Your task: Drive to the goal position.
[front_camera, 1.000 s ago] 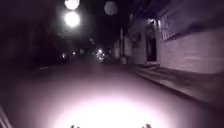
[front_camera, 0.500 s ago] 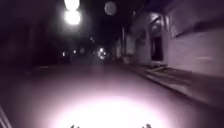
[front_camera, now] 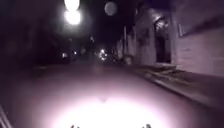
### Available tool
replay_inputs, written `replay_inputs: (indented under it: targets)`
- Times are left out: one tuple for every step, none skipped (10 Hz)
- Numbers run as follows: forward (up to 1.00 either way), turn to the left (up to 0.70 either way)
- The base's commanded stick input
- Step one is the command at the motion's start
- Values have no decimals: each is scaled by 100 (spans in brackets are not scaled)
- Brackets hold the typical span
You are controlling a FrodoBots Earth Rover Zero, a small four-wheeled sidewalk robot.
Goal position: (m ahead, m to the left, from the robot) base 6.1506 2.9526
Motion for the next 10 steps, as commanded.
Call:
replay_inputs:
  targets:
    - [100,0]
    - [100,0]
    - [100,0]
    - [100,0]
    - [100,0]
    - [100,0]
    - [100,0]
    - [100,0]
    - [100,0]
    - [100,0]
